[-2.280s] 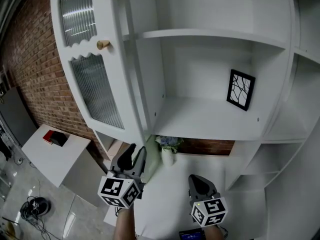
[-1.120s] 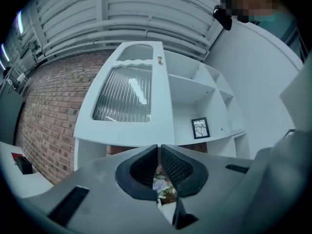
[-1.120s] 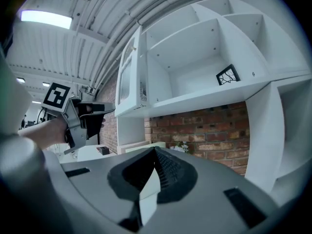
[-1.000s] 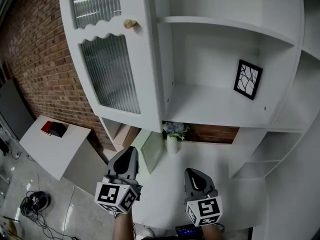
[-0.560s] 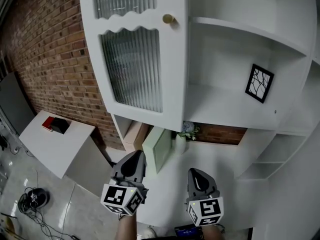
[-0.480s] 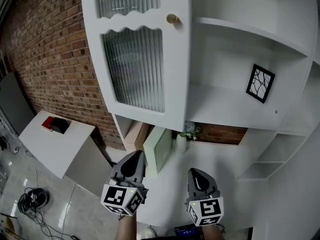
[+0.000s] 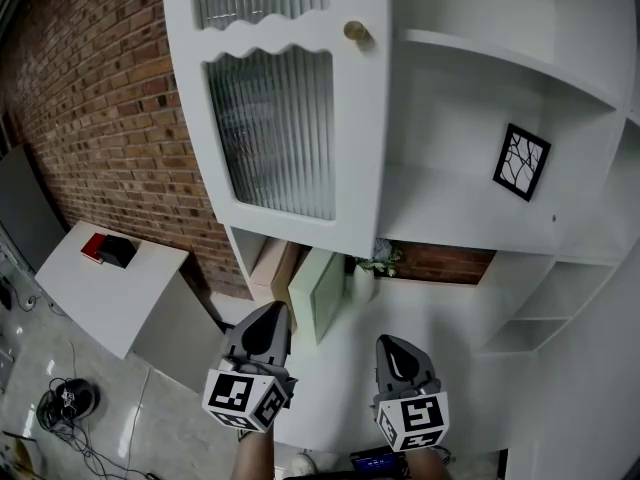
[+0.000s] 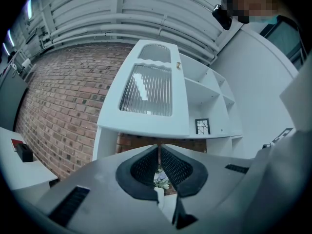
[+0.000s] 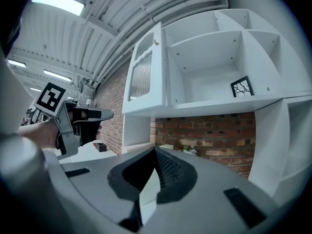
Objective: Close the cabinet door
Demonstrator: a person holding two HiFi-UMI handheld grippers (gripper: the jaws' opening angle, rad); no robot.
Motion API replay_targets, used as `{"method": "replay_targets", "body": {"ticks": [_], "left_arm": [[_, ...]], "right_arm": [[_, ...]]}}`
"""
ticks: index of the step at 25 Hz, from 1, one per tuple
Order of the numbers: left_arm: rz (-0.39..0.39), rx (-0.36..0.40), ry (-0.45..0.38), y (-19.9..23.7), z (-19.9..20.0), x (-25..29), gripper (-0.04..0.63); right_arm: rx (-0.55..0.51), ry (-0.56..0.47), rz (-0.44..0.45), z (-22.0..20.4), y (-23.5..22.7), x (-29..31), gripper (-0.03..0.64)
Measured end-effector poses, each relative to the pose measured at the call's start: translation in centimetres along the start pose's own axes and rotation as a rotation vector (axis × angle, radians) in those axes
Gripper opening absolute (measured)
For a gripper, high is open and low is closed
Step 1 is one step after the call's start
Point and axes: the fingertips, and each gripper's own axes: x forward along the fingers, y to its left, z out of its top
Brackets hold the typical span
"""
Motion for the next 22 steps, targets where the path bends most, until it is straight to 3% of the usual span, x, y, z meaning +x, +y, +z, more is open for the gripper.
{"method": "replay_targets", "body": {"ticks": [22], "left_arm": [[-0.012, 0.007, 0.005, -0.07, -0.02, 0.85, 0.025]], "right_arm": [[0.014, 0.005, -0.002, 0.01, -0.52, 0.19, 0.001]]}}
